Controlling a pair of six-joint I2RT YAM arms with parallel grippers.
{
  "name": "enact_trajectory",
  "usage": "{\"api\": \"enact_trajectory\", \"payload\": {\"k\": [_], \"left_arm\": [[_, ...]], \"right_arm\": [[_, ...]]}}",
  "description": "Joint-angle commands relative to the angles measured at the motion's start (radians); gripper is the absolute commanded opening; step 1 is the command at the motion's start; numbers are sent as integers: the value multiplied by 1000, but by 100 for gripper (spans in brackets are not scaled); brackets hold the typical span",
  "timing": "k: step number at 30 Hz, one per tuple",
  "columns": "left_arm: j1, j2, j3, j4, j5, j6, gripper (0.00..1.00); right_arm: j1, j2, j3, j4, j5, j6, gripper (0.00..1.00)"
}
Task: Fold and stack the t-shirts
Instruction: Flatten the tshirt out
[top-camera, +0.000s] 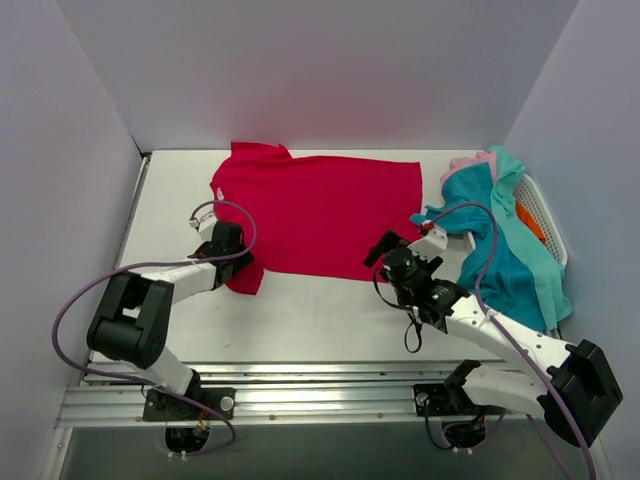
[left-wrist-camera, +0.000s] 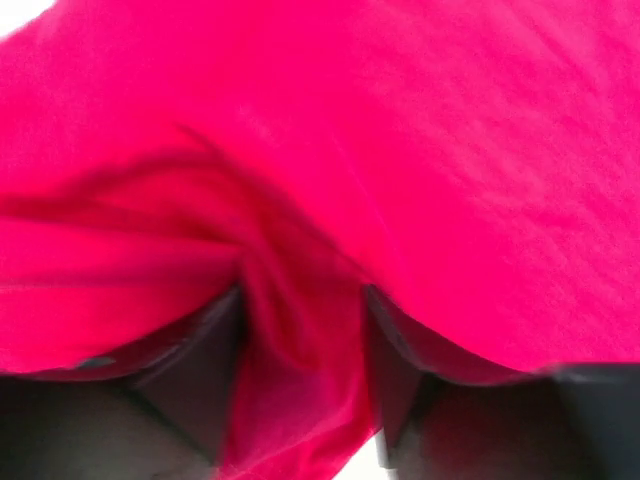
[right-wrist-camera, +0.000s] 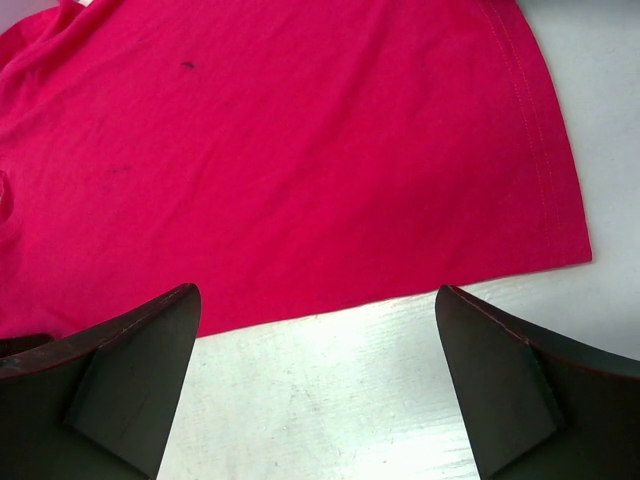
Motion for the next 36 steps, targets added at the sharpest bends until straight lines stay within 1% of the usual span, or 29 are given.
{"api": "enact_trajectory", "payload": {"k": [1,2,3,4,8,11,12,14,17,18,21,23,24,27,29,30,31,32,33,34,36], "left_arm": [[-5,83,13,43,98,2,54],[-5,92,16,48,103,7,44],[-5,106,19,53,110,7,11],[-5,112,25,53,112,7,3],[-5,114,26,42,115,12,2],[-16,73,10,18,109,13,2],[-19,36,4,5,104,15,2],[-28,-12,-7,-58,91,19,2],[-43,-127,-36,-142,63,25,2],[-48,-192,-50,-166,55,25,2],[-60,-331,-76,-287,25,24,2],[-65,-398,-108,-327,15,15,2],[-68,-464,-119,-361,12,12,2],[-74,-570,-166,-400,17,-2,2],[-79,-599,-186,-427,14,-24,2],[-80,-622,-194,-437,17,-25,3],[-82,-628,-198,-443,24,-27,9],[-83,-633,-200,-452,29,-31,20],[-86,-641,-201,-466,32,-33,36],[-89,-644,-203,-473,44,-34,95],[-100,-656,-203,-496,57,-39,94]], "right_arm": [[12,0,41,-18,55,-8,100],[12,0,42,-15,53,-10,100],[12,0,47,-17,53,-13,100],[12,0,53,-17,53,-19,100],[13,9,56,-11,59,-25,100],[15,25,48,3,55,-25,100],[13,29,45,6,52,-24,100],[13,42,39,9,42,-19,100],[16,46,25,2,35,-4,100],[19,45,21,-1,33,7,100],[33,25,-2,-11,32,24,100],[38,3,-13,-18,35,41,100],[47,-4,-24,-26,36,45,100],[62,-30,-30,-52,44,61,100],[70,-44,-30,-66,53,73,100],[76,-50,-30,-105,64,78,100],[81,-61,-30,-115,65,82,100],[82,-66,-30,-125,68,91,100],[84,-72,-30,-145,68,97,100],[82,-86,-36,-150,70,101,100],[84,-99,-45,-153,65,104,100]]}}
